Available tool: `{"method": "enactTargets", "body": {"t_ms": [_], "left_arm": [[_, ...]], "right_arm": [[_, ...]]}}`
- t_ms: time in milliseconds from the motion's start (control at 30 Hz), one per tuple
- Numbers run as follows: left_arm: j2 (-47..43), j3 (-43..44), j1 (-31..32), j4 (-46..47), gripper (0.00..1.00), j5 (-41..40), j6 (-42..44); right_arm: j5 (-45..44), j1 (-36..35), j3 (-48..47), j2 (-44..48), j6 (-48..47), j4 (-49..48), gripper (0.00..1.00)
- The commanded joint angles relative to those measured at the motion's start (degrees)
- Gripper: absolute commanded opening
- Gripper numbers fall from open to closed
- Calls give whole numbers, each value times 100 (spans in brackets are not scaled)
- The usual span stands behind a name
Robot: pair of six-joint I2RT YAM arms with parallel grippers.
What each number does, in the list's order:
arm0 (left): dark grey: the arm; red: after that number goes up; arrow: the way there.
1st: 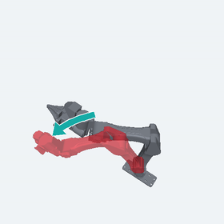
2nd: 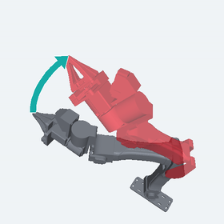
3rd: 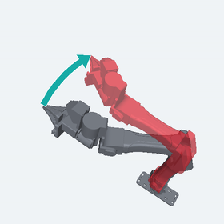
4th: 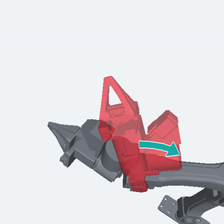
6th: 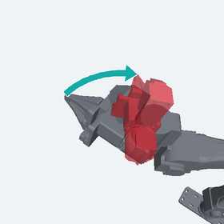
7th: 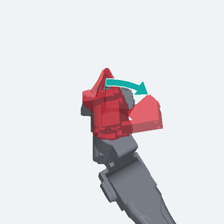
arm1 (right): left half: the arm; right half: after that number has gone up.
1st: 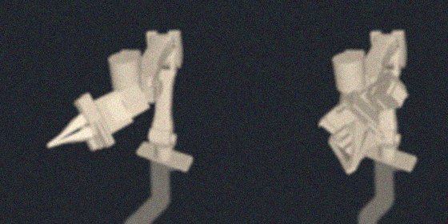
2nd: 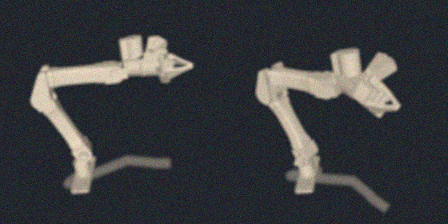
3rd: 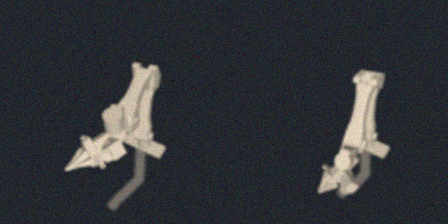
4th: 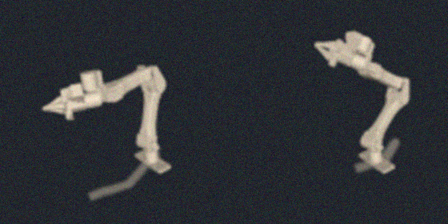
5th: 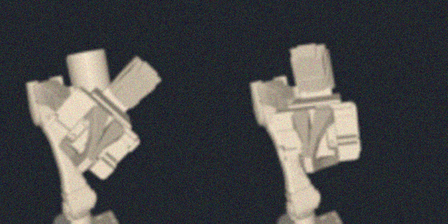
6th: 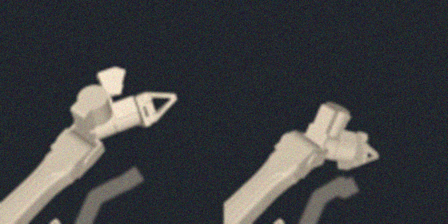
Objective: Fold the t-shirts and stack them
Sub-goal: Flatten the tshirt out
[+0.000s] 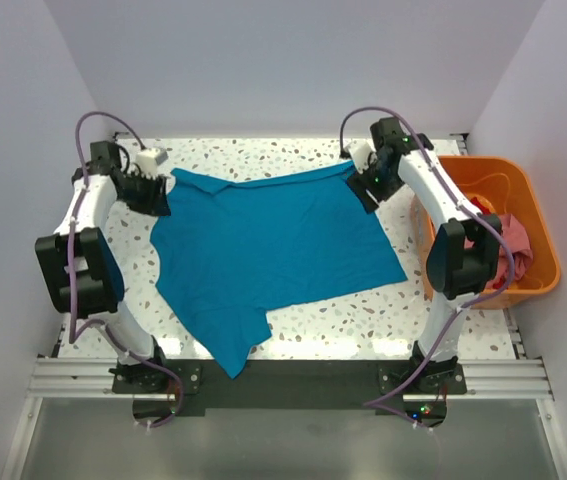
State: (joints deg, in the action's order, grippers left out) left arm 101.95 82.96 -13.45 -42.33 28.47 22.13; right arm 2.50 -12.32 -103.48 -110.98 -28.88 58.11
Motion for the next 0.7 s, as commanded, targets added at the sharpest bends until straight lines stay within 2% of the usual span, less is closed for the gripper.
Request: {"method": "enactTargets", "body": {"t_ms": [0, 67, 133, 333, 533, 667], "left_arm": [[-481, -885, 158, -1251, 47, 397, 1108], [-623, -1349, 281, -1514, 46, 257, 1441], [-747, -1745, 326, -1629, 45, 142, 1601], [-730, -2555, 317, -1244, 42, -587, 1549], [-466, -2741, 221, -795, 38, -1413, 1267], [-326, -2601, -130, -742, 37, -1950, 1381]], "right_arm": [[189, 1, 705, 94, -407, 913, 63], [93, 1, 1171, 190, -469, 861, 56], [31, 1, 1583, 243, -487, 694, 54], [-145, -8, 2068, -2, -434, 201, 46], [-347, -69, 2743, -47, -513, -71, 42], [-294, -253, 3377, 199, -434, -133, 41]]}}
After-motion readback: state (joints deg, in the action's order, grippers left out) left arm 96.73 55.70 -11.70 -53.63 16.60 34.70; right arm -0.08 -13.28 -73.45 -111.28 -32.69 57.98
